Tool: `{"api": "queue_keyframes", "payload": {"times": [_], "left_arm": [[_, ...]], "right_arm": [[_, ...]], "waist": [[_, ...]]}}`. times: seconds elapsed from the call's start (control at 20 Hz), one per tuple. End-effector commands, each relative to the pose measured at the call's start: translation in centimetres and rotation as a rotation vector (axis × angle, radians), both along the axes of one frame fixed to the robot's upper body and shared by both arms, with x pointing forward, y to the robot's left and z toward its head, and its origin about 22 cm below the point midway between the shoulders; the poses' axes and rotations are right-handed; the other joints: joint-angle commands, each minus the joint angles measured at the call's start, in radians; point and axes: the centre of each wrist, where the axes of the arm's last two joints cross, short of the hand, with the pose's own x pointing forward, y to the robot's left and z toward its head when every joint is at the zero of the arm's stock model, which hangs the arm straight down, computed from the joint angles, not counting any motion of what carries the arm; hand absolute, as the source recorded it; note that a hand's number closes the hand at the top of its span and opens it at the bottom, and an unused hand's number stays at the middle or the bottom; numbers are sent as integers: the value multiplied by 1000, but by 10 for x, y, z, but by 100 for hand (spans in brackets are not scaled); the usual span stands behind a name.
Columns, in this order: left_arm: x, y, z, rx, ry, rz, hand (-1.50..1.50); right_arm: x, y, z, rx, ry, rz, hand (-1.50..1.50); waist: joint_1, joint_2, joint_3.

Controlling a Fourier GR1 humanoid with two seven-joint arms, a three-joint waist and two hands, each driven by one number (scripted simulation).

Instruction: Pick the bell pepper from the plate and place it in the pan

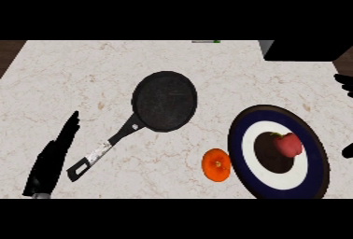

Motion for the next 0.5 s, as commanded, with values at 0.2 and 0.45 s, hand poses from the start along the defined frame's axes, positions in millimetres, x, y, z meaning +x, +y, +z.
{"api": "queue_keyframes", "payload": {"times": [0.2, 0.45], "left_arm": [[2, -4, -6, 15, 7, 0, 0], [9, -13, 2, -20, 2, -12, 0]], "right_arm": [[23, 29, 12, -157, 177, 80, -150], [25, 43, -4, -200, 218, 79, -150]], "waist": [[1, 1, 0], [-5, 0, 0]]}}
